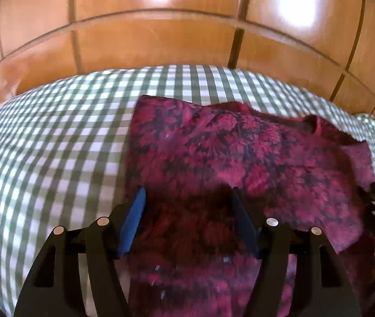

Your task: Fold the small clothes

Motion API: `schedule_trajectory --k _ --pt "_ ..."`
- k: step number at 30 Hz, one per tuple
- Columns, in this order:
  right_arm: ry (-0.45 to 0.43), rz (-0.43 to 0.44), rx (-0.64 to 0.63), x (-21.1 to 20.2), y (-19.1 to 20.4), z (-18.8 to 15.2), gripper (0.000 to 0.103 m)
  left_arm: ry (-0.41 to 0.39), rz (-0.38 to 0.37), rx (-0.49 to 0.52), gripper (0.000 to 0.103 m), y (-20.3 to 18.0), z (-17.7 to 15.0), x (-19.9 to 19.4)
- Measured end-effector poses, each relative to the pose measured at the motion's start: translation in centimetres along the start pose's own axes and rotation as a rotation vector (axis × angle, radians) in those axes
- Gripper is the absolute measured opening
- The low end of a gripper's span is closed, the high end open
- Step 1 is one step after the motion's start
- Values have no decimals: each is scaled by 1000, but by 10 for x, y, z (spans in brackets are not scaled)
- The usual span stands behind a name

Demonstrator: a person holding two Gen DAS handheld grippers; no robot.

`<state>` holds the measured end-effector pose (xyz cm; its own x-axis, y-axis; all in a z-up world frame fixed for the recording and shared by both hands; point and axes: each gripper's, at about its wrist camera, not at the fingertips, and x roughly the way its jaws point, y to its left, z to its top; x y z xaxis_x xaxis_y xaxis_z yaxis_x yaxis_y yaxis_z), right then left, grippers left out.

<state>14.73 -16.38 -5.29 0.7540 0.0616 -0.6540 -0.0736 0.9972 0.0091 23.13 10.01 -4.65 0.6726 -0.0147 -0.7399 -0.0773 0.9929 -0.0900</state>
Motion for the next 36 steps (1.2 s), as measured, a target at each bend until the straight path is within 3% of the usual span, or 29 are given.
schedule_trajectory --k 5,11,13,15,16,22,25,28,36 --pt "-4 -4 0 -1 0 0 77 -28 -36 -101 68 8 -36 -45" --pt "2 -27 -12 -5 3 1 80 -11 -5 -40 68 -3 -91 -77" --pt "17 -29 -21 -14 3 4 86 2 9 -17 68 -3 -103 -83" --pt "10 -20 -12 -30 1 3 101 12 9 -20 68 4 -114 -90" --pt "-3 -14 -3 -38 0 -1 101 20 4 -27 68 9 -118 -91" --pt "53 0 -3 -67 -22 -39 101 56 -70 -65 68 34 -149 -100" --pt "108 0 36 -73 -41 -64 101 45 -57 -35 68 32 -161 -104" --pt "184 44 76 -80 -55 -92 101 48 -43 -11 68 27 -168 -108" --pt "226 136 62 -132 -64 -142 101 95 -105 46 68 35 -192 -136"
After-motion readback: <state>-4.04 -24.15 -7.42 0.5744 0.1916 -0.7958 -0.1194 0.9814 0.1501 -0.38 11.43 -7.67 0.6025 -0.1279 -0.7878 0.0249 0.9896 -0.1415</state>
